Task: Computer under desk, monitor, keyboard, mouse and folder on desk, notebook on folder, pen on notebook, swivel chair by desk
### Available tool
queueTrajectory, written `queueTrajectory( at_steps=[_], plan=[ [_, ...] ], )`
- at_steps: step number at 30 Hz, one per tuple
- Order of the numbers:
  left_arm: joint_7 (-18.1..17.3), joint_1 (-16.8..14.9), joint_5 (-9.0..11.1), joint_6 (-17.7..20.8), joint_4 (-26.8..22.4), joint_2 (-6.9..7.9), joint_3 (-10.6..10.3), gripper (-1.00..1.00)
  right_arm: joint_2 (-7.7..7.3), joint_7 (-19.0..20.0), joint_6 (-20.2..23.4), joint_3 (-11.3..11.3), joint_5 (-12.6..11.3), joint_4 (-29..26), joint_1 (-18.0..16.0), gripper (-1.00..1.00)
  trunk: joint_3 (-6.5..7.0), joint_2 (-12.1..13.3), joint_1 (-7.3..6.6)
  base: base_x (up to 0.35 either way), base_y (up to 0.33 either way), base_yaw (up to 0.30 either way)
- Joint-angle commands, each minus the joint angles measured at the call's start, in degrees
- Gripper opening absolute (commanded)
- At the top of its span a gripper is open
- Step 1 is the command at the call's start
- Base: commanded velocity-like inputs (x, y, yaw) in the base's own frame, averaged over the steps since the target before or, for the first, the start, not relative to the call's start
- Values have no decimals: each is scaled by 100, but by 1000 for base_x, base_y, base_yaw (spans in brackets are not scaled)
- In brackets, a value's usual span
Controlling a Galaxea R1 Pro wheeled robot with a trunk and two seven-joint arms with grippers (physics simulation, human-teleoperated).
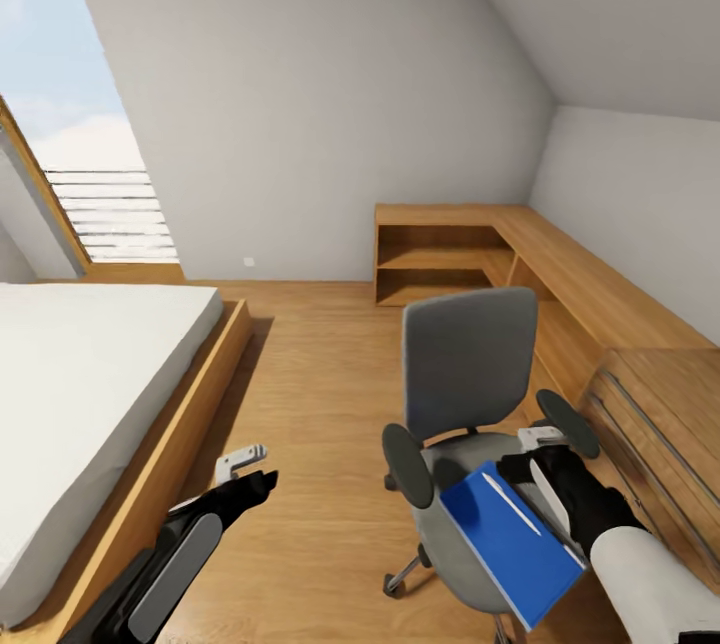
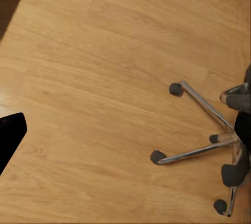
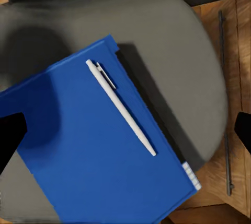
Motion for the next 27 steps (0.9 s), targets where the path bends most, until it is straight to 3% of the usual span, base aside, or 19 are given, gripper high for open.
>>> queueTrajectory(
  at_steps=[1, 3, 4, 6, 10, 21, 23, 27],
  plan=[
    [58, -6, 83, 3, -67, 10, -13, 100, -48, 169, 32, 27, 60, -9, -2, 100, -9, -6, 1, 3, 0, 59],
    [70, -6, 163, 5, -184, 19, -7, 100, -170, 690, 31, 25, 247, -8, -1, 100, -31, -46, 23, 2, 0, 31],
    [129, -5, 224, 6, -243, 23, -4, 100, -299, 1176, 30, 23, 417, -8, -1, 100, -50, -86, 45, 1, 0, 15],
    [239, -5, 262, 6, -274, 20, -6, 100, -410, 1533, 29, 18, 523, -8, -1, 100, -87, -166, 89, 1, 0, 10],
    [572, -5, 293, -1, -301, 1, -22, 100, -551, 1877, 23, 14, 622, -3, -1, 100, -160, -327, 177, 0, 0, 4],
    [679, 3, 296, -2, -496, 14, -24, 100, -579, 1948, 20, 18, 642, 8, -1, 100, -357, -768, 418, 0, 0, 0],
    [763, 225, 292, 7, -1126, 46, -15, 100, -581, 1939, 19, 13, 642, -7, -1, 100, -393, -848, 462, 0, 0, 0],
    [1203, 681, 296, 26, -1707, 76, -15, 100, -588, 1931, 20, 6, 642, -15, -1, 100, -465, -1008, 550, 0, 0, 0]
  ],
)
